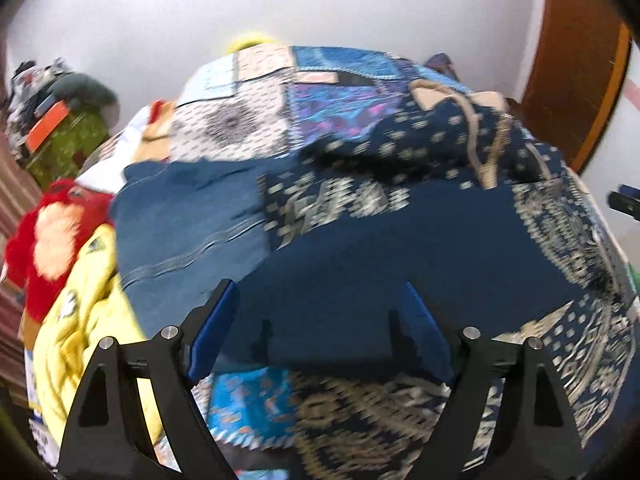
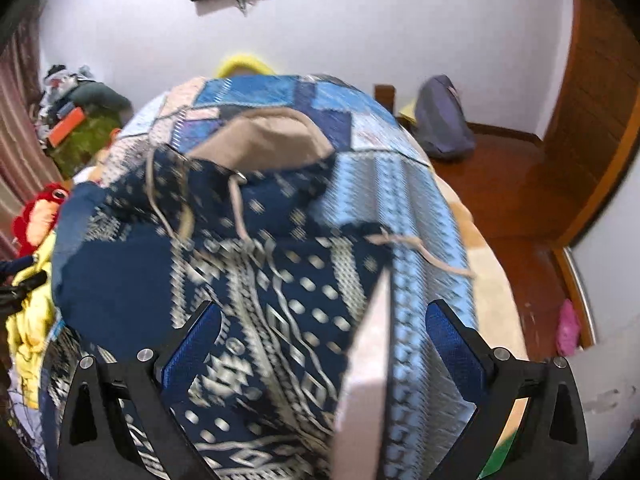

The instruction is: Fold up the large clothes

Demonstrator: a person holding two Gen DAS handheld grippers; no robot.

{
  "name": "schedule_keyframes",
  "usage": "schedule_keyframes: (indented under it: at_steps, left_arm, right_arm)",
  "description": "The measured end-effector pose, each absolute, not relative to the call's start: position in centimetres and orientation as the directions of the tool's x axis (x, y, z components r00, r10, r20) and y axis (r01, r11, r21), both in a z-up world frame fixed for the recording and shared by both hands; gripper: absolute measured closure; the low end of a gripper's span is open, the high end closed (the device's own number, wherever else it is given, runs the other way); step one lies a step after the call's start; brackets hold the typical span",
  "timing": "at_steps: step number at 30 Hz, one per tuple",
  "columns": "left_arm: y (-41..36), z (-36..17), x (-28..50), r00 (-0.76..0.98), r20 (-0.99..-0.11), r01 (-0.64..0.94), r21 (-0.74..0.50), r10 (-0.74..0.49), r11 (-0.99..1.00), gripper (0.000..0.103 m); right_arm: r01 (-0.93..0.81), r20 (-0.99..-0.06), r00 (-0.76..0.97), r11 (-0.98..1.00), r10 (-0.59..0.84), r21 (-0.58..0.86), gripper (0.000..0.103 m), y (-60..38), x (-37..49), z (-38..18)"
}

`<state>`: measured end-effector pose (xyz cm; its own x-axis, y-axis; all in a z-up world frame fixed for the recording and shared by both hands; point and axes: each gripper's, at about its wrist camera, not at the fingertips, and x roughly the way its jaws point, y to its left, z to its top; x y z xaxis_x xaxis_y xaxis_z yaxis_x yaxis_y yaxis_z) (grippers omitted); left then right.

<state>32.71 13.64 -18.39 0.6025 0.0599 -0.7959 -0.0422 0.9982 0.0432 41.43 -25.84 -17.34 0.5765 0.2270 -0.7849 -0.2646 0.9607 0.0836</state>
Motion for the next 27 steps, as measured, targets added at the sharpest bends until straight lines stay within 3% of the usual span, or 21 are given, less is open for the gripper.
schedule_keyframes:
  at_steps: [5,15,19,27]
  left_arm:
    - [10.1,-18.8,34.4,0.601,-0.799,0.022,0.031,0.012,0.999,0.018]
    - [5.6,-23.4,32.6,0.524,-0.852,0.109,0.066,-0.001,0.992,0.018]
    - [5.2,-23.5,31.2,0.528,-0.849,0.11,0.096,0.024,0.989,0.018]
    - [11.6,-20.0,30.9,0.579,-0.805,-0.093,0.092,0.129,0.991,0.018]
  right_arm:
    - [-0.315,-0.811,0.541,0.948,0.221,0.048,0.001,-23.6,42.8,-18.4]
    - [-0.43,-0.857,0.486,0.901,0.171,-0.064,0.001,-25.3,35.1,-22.7]
    - [-0.374,-0.876,0.479,0.915,0.052,-0.15,0.001,-25.2,36.0,-24.8]
    - [-0.238,-0.836,0.548,0.952,-0.035,-0.195,0.001,-25.0,39.9,-24.7]
